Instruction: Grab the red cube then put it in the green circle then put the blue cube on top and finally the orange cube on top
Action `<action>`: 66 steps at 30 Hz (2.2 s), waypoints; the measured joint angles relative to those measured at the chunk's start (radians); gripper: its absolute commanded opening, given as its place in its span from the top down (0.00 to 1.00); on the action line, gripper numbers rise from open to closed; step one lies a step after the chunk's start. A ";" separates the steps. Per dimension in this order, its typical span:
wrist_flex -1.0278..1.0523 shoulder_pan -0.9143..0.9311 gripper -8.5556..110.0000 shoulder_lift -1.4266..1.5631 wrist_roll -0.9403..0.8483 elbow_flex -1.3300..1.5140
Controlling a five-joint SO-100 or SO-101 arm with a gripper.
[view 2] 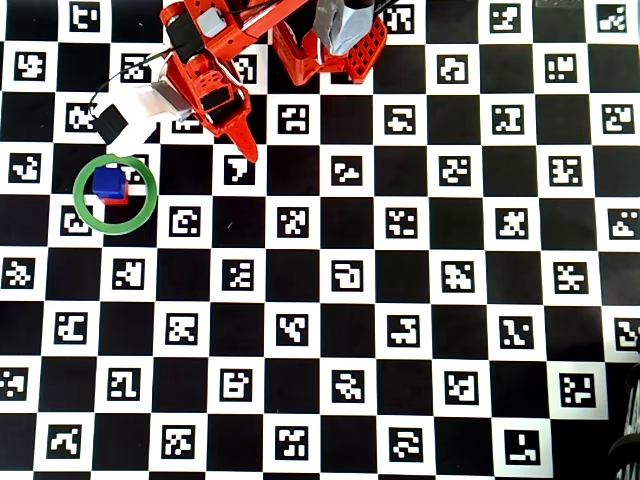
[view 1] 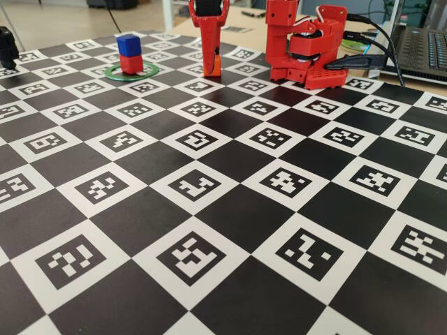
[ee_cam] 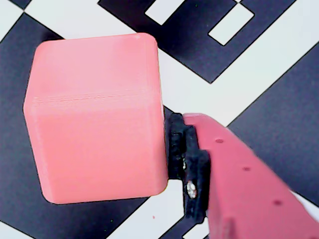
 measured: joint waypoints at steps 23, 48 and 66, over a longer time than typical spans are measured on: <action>-0.021 0.000 0.82 0.000 0.026 0.000; 0.591 -0.034 0.82 -0.508 0.468 -1.091; 0.667 -0.041 0.82 -0.724 0.693 -1.568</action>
